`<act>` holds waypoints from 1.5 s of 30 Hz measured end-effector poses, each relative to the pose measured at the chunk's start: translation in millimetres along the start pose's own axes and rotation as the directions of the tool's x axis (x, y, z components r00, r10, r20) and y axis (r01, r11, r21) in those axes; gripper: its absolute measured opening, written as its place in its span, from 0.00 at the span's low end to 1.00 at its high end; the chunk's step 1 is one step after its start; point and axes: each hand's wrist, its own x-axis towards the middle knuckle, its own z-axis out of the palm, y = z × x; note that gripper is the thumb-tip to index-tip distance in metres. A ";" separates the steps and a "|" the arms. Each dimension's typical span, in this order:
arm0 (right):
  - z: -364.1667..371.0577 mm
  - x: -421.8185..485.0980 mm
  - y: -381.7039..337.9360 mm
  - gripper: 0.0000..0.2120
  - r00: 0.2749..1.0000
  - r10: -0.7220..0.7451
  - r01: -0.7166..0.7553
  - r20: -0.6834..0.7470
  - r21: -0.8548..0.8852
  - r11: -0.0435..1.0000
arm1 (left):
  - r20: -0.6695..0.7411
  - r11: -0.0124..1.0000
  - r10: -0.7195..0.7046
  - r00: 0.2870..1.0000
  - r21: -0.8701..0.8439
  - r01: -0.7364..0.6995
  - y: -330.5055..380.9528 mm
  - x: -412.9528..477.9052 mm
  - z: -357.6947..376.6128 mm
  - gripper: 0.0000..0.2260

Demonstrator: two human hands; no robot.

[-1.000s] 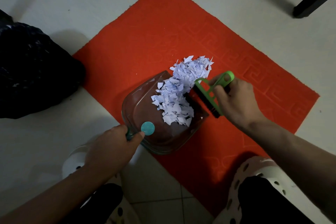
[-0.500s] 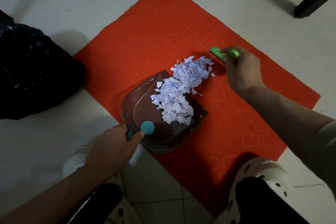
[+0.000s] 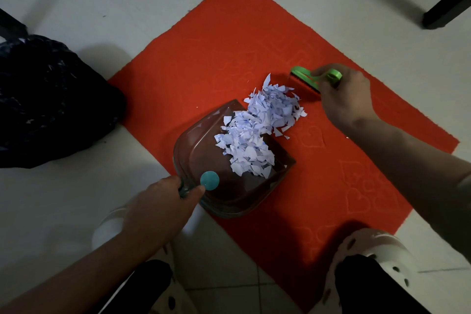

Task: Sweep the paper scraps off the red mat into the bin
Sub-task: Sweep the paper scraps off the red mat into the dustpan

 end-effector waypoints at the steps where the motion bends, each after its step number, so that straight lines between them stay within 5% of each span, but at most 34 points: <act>1: 2.8 1.8 -1.8 0.14 1.000 -0.003 0.003 0.021 -0.013 1.000 | 0.001 1.000 -0.001 1.000 0.006 0.001 0.5 0.3 -0.2 0.19; 6: 10.2 -3.2 -8.8 0.13 0.987 -0.043 0.046 0.152 -0.013 0.999 | 0.003 1.000 -0.006 1.000 0.023 0.006 2.2 0.8 -1.4 0.18; 12: 8.7 7.2 -19.2 0.14 0.993 -0.112 0.112 0.050 -0.011 0.994 | 0.026 0.999 -0.009 1.000 0.048 0.008 2.7 1.9 -3.2 0.18; 22: 33.4 6.8 -21.8 0.13 0.931 -0.168 0.199 0.323 -0.066 0.978 | 0.029 1.000 -0.009 1.000 0.024 0.008 -0.1 4.1 -2.4 0.18; 28: 14.4 1.4 -25.3 0.15 0.965 -0.095 0.055 0.245 0.162 0.985 | 0.036 0.999 -0.016 0.999 0.040 0.015 -4.7 5.9 -0.5 0.19; 35: 40.9 12.9 -39.0 0.15 0.932 -0.269 0.267 0.243 0.045 0.963 | 0.034 1.000 -0.010 0.999 0.027 0.009 -1.8 4.7 -0.8 0.18; 41: 22.5 13.0 -38.9 0.16 0.901 -0.163 0.141 0.402 0.084 0.987 | 0.036 1.000 -0.004 0.999 0.031 0.003 -4.1 5.5 -0.9 0.18; 45: 19.1 9.9 -34.4 0.16 0.944 -0.155 0.100 0.292 0.194 0.976 | 0.032 0.999 -0.002 0.999 0.044 0.001 -3.5 5.9 -1.7 0.18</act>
